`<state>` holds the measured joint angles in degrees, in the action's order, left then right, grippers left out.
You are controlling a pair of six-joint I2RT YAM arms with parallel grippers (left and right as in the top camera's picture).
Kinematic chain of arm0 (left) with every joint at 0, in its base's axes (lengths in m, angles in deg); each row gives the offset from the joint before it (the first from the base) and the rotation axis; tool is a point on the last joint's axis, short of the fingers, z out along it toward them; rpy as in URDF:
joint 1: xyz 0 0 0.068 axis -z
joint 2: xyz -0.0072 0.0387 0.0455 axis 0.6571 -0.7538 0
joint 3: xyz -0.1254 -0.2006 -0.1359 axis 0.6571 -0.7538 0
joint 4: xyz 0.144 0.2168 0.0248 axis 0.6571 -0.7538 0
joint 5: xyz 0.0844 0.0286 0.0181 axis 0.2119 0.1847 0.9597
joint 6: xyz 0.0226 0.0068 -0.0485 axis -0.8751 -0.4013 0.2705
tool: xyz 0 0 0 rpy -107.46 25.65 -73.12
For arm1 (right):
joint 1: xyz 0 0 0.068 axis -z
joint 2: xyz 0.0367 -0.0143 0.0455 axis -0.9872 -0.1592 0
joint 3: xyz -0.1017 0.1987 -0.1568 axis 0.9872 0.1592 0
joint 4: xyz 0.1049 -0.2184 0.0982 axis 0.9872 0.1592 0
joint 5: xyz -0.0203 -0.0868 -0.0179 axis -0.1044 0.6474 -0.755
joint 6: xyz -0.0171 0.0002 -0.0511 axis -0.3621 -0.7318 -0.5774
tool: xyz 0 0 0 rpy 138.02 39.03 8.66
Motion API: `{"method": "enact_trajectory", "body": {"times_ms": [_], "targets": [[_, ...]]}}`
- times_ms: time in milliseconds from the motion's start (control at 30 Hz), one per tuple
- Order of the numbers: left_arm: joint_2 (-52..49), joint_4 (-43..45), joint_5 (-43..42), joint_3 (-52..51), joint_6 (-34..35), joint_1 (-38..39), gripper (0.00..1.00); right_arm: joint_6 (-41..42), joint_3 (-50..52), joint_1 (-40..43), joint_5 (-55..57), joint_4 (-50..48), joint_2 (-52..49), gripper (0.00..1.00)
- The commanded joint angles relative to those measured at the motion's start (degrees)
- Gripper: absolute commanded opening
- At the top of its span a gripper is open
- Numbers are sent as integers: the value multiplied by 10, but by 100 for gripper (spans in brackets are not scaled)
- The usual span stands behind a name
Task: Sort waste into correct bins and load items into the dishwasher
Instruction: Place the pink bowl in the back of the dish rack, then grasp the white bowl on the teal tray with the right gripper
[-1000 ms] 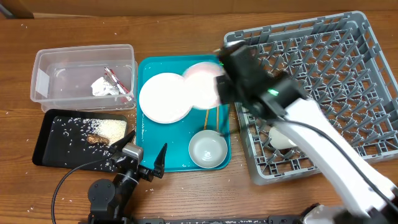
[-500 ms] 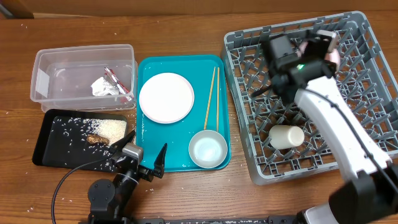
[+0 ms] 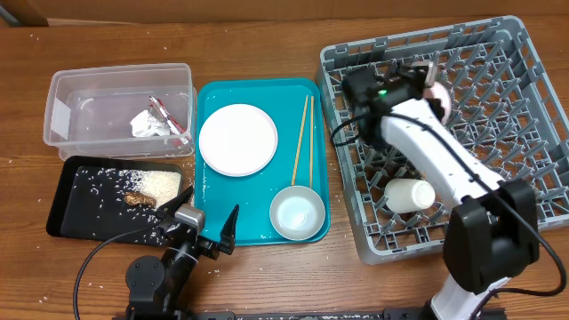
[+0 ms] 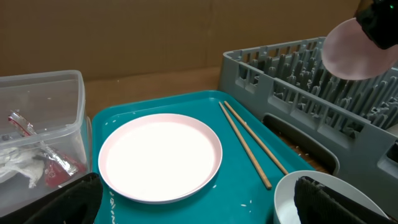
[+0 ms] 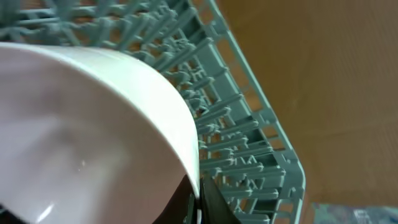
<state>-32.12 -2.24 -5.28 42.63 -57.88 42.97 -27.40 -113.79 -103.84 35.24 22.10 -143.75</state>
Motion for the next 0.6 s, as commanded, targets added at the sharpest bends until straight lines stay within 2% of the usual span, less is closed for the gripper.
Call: {"method": "enact_trajectory", "body": {"times_ms": [0, 200, 567], "targets": [[5, 0, -10, -1, -7, 3, 100, 3, 7, -19, -15, 4, -5, 4], [5, 0, -10, -1, -7, 3, 100, 8, 7, -17, 130, 40, -5, 4], [5, 0, -10, -1, -7, 3, 100, 13, 7, 37, 45, -3, -14, 4]]}}
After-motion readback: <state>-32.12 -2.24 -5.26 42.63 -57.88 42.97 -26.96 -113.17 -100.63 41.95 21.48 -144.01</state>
